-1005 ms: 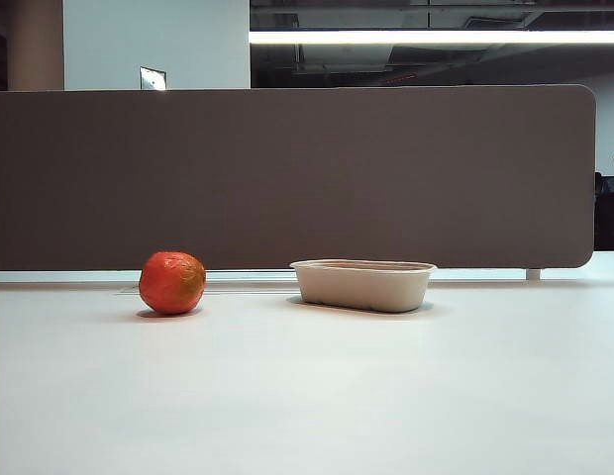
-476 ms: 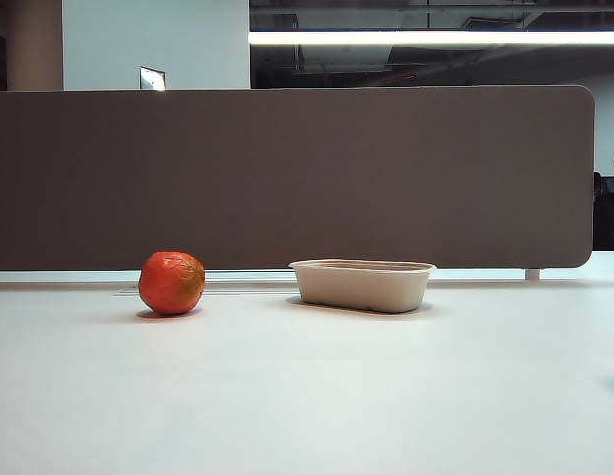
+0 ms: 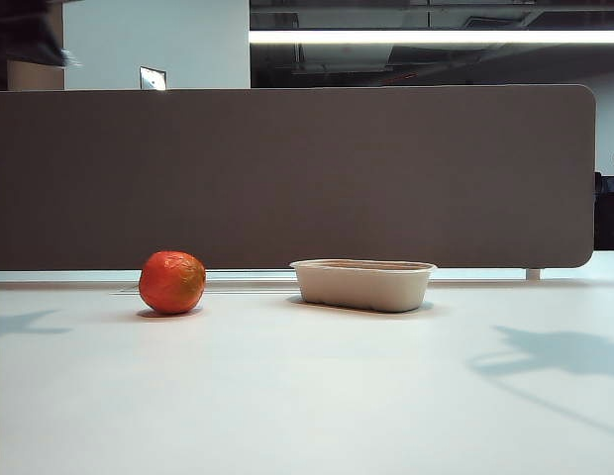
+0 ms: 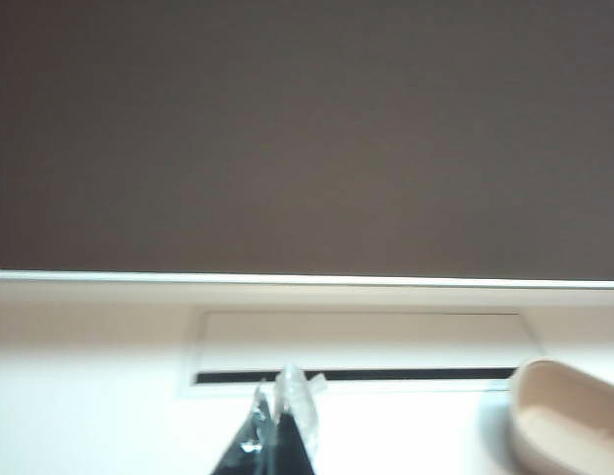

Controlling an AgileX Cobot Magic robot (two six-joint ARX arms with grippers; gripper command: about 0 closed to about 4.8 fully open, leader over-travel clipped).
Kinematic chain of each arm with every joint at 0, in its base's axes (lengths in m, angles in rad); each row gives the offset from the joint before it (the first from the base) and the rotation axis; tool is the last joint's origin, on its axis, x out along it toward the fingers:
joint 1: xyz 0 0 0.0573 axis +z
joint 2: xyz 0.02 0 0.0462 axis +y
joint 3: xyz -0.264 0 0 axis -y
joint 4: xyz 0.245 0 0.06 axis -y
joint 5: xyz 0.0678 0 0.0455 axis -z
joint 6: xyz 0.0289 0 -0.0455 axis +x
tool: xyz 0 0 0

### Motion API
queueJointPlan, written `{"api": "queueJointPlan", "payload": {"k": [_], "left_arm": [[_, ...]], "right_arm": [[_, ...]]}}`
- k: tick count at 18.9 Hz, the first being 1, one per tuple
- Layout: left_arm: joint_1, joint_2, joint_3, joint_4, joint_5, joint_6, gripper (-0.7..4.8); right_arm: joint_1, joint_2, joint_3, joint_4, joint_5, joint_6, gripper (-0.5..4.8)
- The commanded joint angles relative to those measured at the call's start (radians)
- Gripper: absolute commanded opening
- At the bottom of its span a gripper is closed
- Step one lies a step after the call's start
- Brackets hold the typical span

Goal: Pick up the orange and place it into the paper lunchbox.

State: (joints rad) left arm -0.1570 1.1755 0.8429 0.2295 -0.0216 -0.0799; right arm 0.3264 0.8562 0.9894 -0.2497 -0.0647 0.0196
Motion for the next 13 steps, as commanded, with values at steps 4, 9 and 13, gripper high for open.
{"api": "queueJointPlan", "payload": {"k": [4, 9, 13], "left_arm": [[-0.037, 0.199, 0.102, 0.072, 0.108, 0.002, 1.11], [-0.037, 0.370, 0.104, 0.136, 0.270, 0.049, 4.79], [-0.037, 0.534, 0.113, 0.271, 0.243, 0.072, 4.79]], "right_arm": [[0.134, 0.021, 0.010, -0.064, -0.002, -0.002, -0.05], [0.190, 0.018, 0.010, -0.082, -0.001, -0.001, -0.05], [0.197, 0.018, 0.010, -0.114, -0.003, 0.003, -0.05]]}}
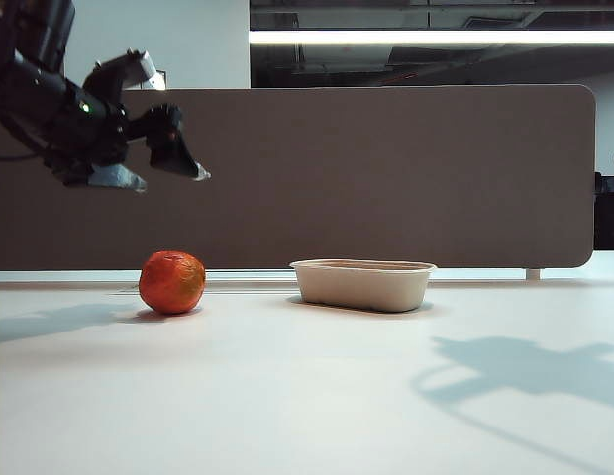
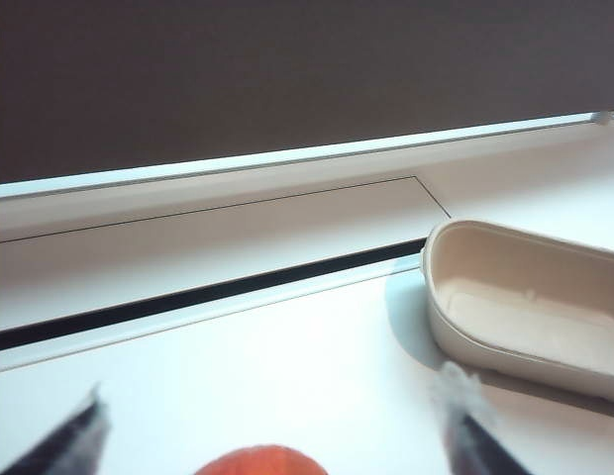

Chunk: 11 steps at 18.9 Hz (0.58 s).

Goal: Pick up the orange and place it into the paper lunchbox.

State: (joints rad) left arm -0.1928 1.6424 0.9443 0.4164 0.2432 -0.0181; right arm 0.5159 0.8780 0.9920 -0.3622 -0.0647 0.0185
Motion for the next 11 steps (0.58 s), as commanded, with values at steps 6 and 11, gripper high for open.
{"api": "queueJointPlan", "payload": {"k": [6, 11], "left_arm": [[-0.023, 0.322, 0.079, 0.093, -0.022, 0.011, 4.79], [-0.025, 0.323, 0.084, 0.049, -0.039, 0.010, 4.59]], "right_arm": [[0.006, -0.004, 0.007, -0.001, -0.009, 0.004, -0.05], [0.006, -0.004, 0.007, -0.018, -0.009, 0.004, -0.05]]}}
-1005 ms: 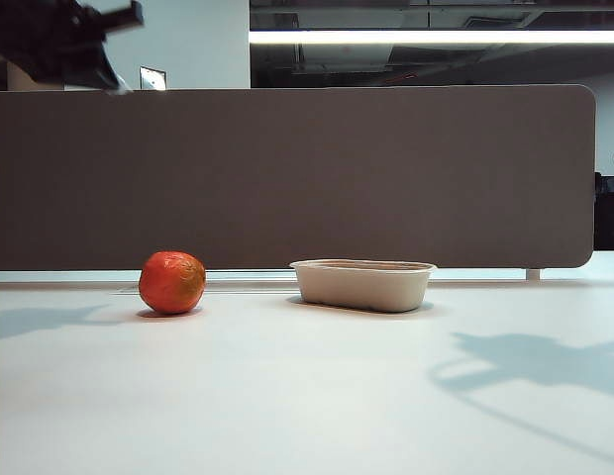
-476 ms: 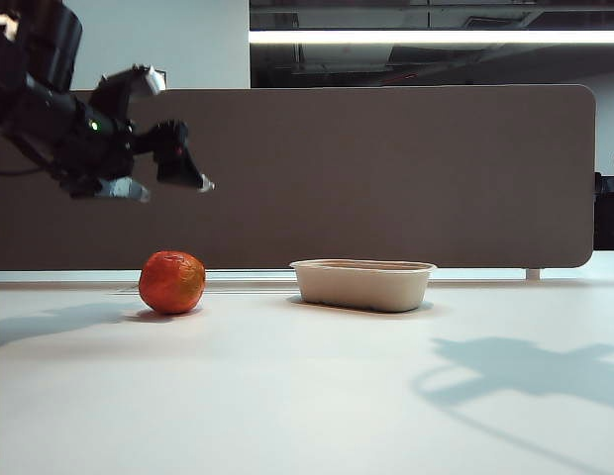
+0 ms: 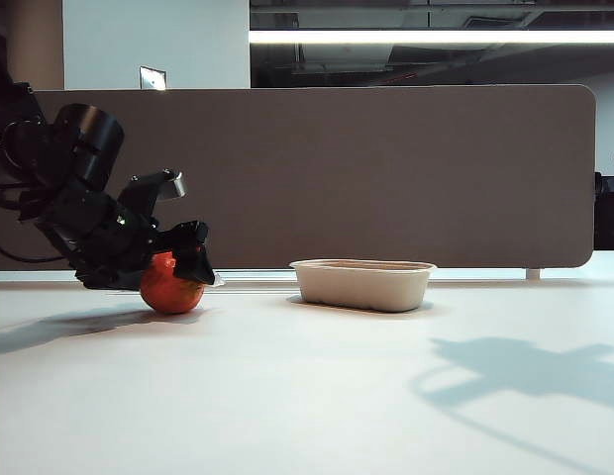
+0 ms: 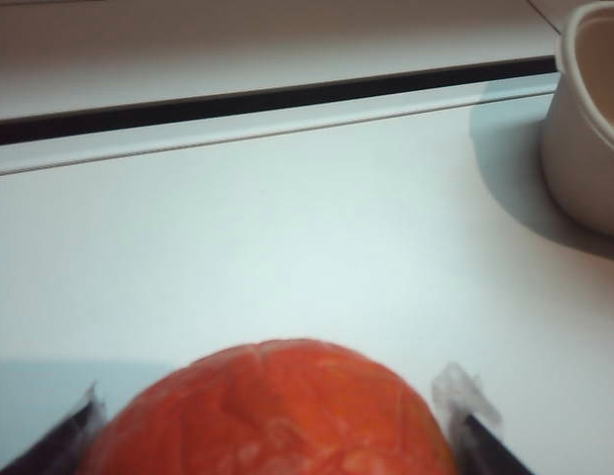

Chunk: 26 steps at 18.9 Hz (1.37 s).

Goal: Pick up the orange and place it into the paper lunchbox.

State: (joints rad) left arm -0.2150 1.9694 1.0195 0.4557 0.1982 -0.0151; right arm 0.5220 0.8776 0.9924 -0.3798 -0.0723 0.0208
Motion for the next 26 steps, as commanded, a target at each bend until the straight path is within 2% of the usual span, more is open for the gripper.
{"api": "queueJointPlan", "payload": {"k": [1, 2, 4, 5, 7, 8, 9, 10, 11, 14, 15, 18, 19, 20, 22, 23, 24, 25, 26], "left_arm": [[-0.003, -0.004, 0.018, 0.021, 0.035, 0.007, 3.50], [-0.003, -0.004, 0.023, 0.021, 0.035, 0.007, 3.39], [-0.003, -0.005, 0.050, 0.024, 0.099, -0.014, 3.40], [-0.150, -0.004, 0.350, -0.126, 0.095, -0.045, 3.41], [-0.179, -0.004, 0.382, -0.126, 0.077, -0.045, 3.40], [-0.246, 0.048, 0.478, -0.134, 0.071, -0.045, 3.41], [-0.280, 0.155, 0.620, -0.213, 0.069, -0.049, 3.41], [-0.286, 0.174, 0.640, -0.224, 0.068, -0.049, 3.41], [-0.294, 0.329, 0.747, -0.321, 0.064, -0.053, 3.40], [-0.294, 0.341, 0.747, -0.348, 0.062, -0.053, 3.48], [-0.294, 0.345, 0.747, -0.373, 0.023, -0.046, 4.79], [-0.295, 0.323, 0.747, -0.366, 0.025, -0.044, 4.79], [-0.294, 0.259, 0.747, -0.466, 0.025, -0.030, 4.55], [-0.294, 0.072, 0.744, -0.933, 0.027, 0.213, -0.05], [-0.294, 0.046, 0.743, -1.016, 0.037, 0.251, -0.05], [-0.294, 0.002, 0.743, -1.154, 0.101, 0.306, -0.05], [-0.294, -0.011, 0.743, -1.190, 0.102, 0.318, -0.05], [-0.293, -0.182, 0.662, -1.263, 0.119, 0.321, -0.05], [-0.293, -0.346, 0.481, -1.151, 0.114, 0.285, -0.05]], "right_arm": [[0.000, -0.004, 0.007, -0.058, -0.002, 0.002, -0.05], [0.000, -0.005, 0.007, -0.058, -0.002, 0.002, -0.05], [0.000, -0.005, 0.007, -0.067, -0.001, 0.002, -0.05], [0.000, -0.005, 0.008, -0.190, 0.012, 0.002, -0.05], [0.000, -0.005, 0.008, -0.217, 0.027, 0.002, -0.05], [0.000, -0.006, 0.008, -0.236, 0.028, 0.002, -0.05], [0.000, -0.006, 0.008, -0.235, 0.025, 0.002, -0.05], [0.000, -0.006, 0.008, -0.233, 0.025, 0.002, -0.05], [0.000, -0.006, 0.008, -0.225, 0.025, 0.002, -0.05], [0.000, -0.006, 0.008, -0.225, 0.025, 0.002, -0.05], [0.000, -0.006, 0.007, -0.225, 0.025, 0.002, -0.05], [-0.001, -0.005, 0.007, -0.225, 0.029, 0.002, -0.05], [-0.001, -0.005, 0.007, -0.225, 0.029, 0.002, -0.05], [-0.001, -0.005, 0.007, -0.225, 0.029, 0.002, -0.05], [-0.001, -0.006, 0.007, -0.225, 0.029, 0.002, -0.05], [-0.001, -0.006, 0.007, -0.225, 0.029, 0.002, -0.05], [-0.001, -0.006, 0.007, -0.224, 0.029, 0.002, -0.05], [-0.001, -0.007, 0.007, -0.222, 0.028, 0.002, -0.05], [-0.001, -0.017, 0.006, -0.221, 0.029, 0.001, -0.05]]}}
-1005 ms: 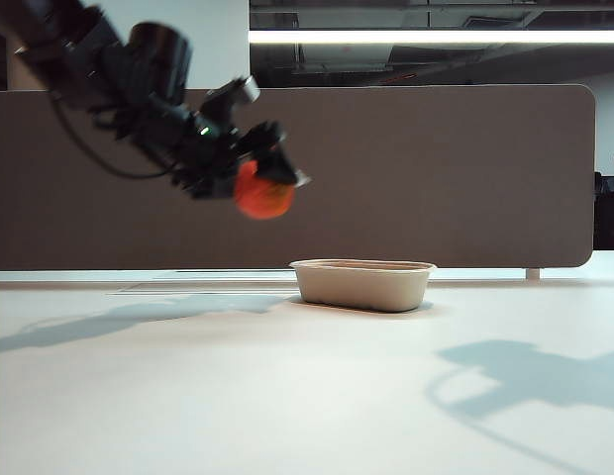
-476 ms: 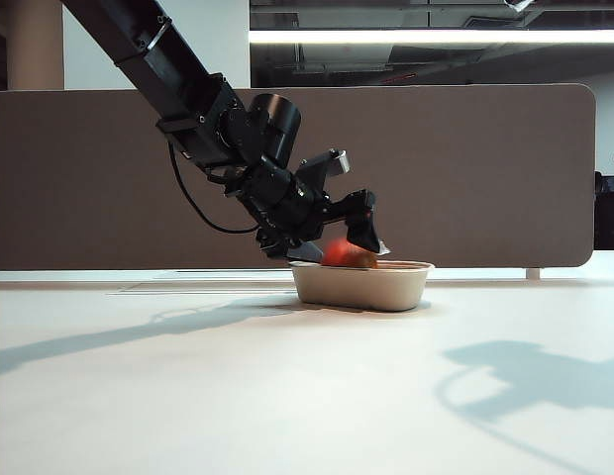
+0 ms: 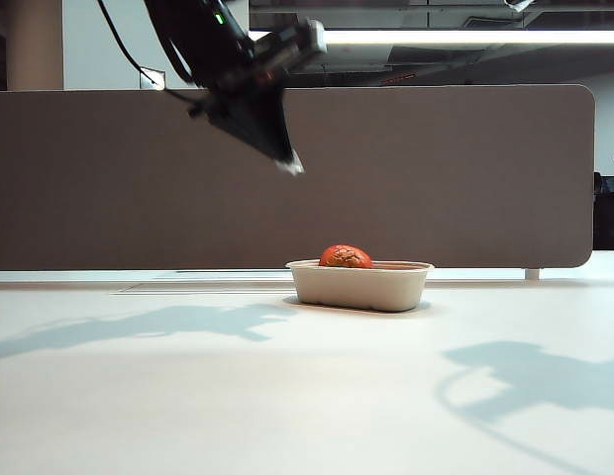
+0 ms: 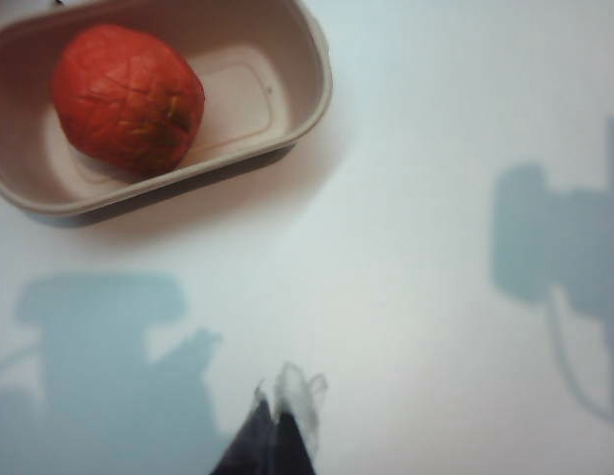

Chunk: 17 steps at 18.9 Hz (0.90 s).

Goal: Pick up the orange and place it into the paper lunchbox.

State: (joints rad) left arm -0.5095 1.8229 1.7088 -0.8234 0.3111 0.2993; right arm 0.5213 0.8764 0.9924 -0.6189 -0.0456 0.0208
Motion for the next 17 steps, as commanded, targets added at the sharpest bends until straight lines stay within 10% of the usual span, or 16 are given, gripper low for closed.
{"api": "queueJointPlan", "payload": {"k": [1, 17], "left_arm": [[0.001, -0.239, -0.259, 0.169, 0.005, -0.048, -0.05], [0.001, -0.755, -0.990, 0.629, -0.069, -0.124, -0.06]], "right_arm": [[0.000, -0.018, 0.006, 0.018, 0.002, 0.001, -0.05], [0.001, -0.090, -0.205, 0.220, -0.018, -0.033, -0.05]]}}
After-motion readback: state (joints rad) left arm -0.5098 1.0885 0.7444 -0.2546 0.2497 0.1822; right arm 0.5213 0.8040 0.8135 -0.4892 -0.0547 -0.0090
